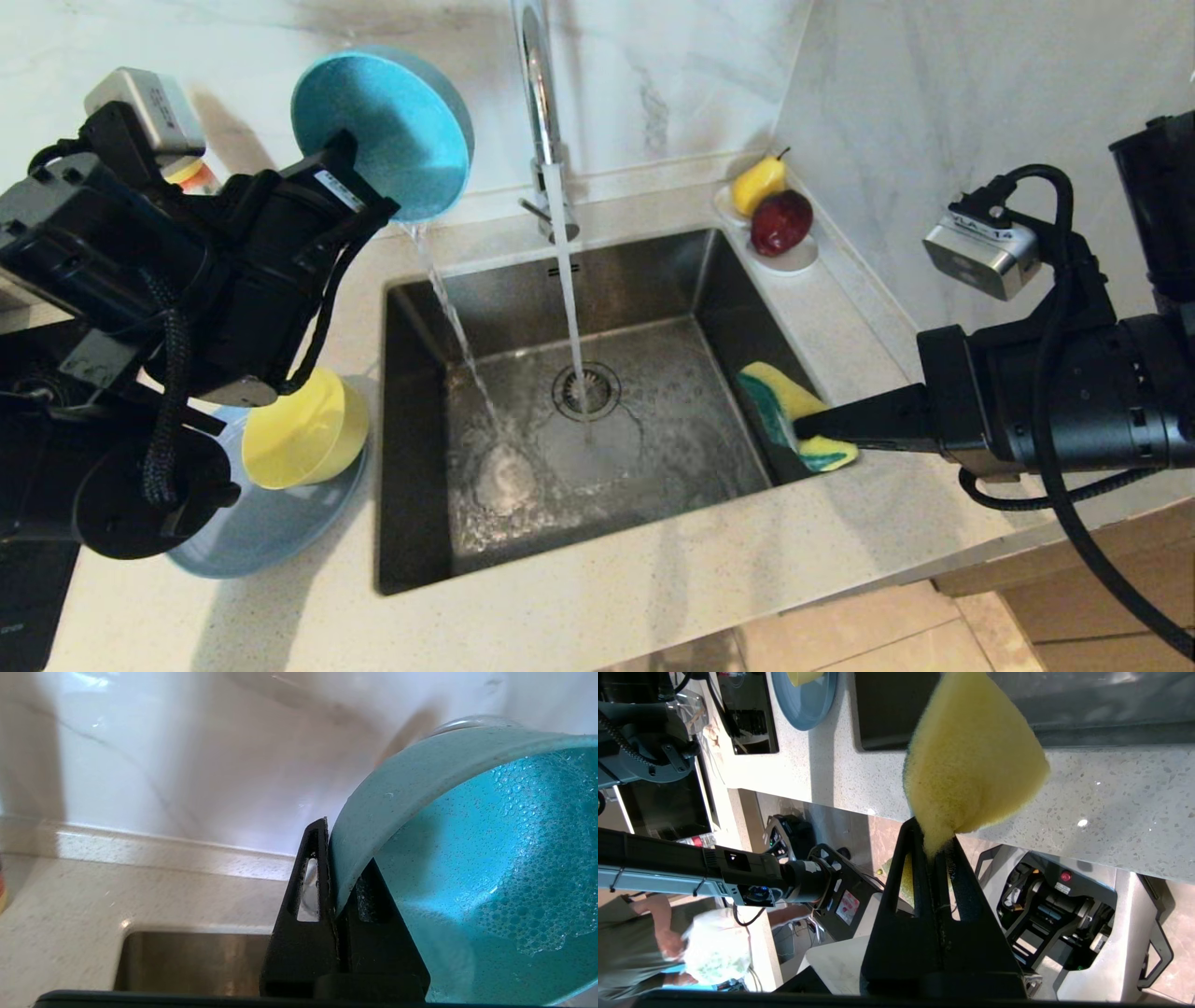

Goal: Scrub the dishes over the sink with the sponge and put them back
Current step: Rinse the bowl

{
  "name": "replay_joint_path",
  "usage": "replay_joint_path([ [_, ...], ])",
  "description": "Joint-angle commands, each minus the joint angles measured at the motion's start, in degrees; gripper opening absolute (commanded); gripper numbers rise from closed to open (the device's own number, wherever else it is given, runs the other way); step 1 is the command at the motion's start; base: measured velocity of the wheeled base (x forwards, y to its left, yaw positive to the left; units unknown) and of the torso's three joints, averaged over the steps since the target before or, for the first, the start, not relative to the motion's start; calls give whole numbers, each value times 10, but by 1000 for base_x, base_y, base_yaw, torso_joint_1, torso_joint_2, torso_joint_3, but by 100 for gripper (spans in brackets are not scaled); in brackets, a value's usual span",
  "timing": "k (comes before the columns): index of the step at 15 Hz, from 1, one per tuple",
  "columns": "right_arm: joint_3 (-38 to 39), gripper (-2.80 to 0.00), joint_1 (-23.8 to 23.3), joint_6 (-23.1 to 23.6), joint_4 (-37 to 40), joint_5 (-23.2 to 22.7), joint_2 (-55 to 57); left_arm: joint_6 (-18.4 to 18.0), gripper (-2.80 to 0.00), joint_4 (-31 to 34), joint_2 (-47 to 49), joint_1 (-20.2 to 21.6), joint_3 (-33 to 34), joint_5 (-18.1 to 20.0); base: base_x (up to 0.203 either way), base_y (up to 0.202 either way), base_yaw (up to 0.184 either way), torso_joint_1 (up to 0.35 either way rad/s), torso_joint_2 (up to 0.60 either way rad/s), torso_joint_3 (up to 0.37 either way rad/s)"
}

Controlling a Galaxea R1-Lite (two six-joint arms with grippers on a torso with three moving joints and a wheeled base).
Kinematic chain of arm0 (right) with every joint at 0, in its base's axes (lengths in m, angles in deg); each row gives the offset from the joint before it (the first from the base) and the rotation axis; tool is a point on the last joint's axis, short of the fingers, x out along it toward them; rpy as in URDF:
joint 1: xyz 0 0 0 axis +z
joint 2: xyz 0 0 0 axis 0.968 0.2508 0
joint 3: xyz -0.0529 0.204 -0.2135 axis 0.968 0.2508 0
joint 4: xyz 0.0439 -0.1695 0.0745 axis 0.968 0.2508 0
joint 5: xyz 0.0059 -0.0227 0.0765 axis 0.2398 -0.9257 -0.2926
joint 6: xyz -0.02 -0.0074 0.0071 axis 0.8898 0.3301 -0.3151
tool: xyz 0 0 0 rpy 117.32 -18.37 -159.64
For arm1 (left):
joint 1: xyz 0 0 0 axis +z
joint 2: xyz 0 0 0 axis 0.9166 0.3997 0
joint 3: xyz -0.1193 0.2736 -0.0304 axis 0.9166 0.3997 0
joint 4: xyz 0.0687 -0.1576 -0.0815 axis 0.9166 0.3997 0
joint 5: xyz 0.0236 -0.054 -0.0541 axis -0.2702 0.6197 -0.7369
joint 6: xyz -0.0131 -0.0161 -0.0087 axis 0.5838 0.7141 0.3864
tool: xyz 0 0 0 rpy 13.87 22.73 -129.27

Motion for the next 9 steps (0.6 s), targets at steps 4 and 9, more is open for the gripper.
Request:
replay_joint_path([
  [4,0,-280,-1,-2,1,-2,0,-3,-280,-6,-3,0,15,2,0,0,0,0,0,0],
  [9,0,-280,-4,-3,1,-2,-6,-1,-280,4,-3,0,31,4,0,0,0,0,0,0],
])
